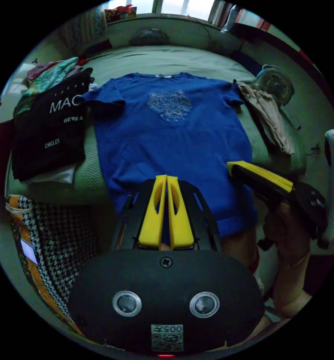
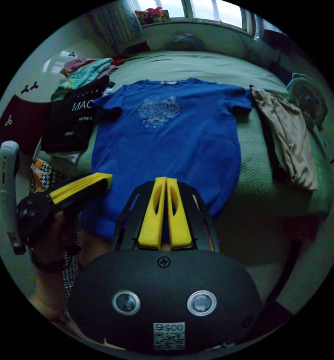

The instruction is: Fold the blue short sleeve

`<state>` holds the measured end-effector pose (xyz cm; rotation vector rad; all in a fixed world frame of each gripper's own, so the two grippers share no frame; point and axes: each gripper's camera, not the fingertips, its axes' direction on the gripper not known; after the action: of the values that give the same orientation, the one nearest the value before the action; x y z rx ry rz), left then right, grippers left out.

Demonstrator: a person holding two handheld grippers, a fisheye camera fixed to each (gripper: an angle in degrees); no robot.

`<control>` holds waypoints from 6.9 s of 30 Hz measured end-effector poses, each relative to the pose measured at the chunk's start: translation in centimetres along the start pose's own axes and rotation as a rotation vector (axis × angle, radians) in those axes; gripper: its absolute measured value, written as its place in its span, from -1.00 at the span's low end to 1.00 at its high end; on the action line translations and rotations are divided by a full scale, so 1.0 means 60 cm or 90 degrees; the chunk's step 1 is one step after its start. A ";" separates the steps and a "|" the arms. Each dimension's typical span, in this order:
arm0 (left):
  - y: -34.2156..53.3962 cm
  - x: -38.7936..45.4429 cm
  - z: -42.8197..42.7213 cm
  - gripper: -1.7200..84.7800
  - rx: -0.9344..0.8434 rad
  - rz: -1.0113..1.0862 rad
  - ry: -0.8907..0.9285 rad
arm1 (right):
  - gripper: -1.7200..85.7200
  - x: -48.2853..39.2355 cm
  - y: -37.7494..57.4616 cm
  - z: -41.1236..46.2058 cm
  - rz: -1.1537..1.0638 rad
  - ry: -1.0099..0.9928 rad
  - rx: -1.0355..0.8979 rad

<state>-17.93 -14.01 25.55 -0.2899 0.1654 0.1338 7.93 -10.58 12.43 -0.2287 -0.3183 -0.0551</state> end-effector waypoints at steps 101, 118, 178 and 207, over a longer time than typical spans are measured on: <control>0.180 0.335 -0.023 -0.98 0.041 0.013 -0.035 | -0.98 -0.153 0.154 -0.026 -0.031 0.063 0.057; 0.162 0.307 -0.014 -0.98 0.042 0.012 -0.038 | -0.98 -0.142 0.147 -0.032 -0.036 0.070 0.059; -0.098 -0.230 0.018 -0.94 0.210 -0.089 0.046 | -0.95 -0.314 -0.226 -0.092 -0.205 0.013 0.106; -0.327 -0.535 0.273 -0.95 0.085 -0.221 0.004 | -0.78 -0.672 -0.579 0.170 -0.560 0.007 0.009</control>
<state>-43.93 -31.28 52.21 -0.1821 0.1279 -0.2208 -36.51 -41.28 16.57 -0.0597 -0.3888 -0.9210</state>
